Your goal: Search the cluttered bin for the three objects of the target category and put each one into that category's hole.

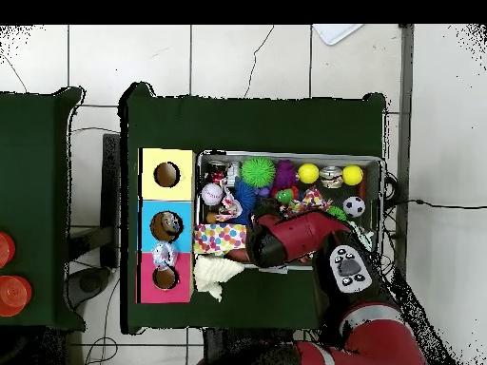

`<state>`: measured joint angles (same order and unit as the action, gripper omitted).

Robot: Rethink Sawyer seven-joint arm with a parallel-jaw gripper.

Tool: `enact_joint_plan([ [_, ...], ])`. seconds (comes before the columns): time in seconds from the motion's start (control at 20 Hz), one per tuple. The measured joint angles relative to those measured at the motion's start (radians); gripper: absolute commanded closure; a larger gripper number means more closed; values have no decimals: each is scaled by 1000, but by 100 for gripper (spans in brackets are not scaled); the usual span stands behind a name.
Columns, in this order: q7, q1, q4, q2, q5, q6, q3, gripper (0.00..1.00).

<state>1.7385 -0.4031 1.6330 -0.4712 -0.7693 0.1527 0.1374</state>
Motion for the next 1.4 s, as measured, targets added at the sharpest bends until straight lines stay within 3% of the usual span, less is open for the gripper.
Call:
enact_joint_plan([
  [0.45, 0, -113, 75, -77, 12, 23, 84, 100],
  [0.9, 0, -260, 163, -242, 91, 201, 217, 100],
  [1.4, 0, -363, 227, -345, 168, 295, 343, 100],
])
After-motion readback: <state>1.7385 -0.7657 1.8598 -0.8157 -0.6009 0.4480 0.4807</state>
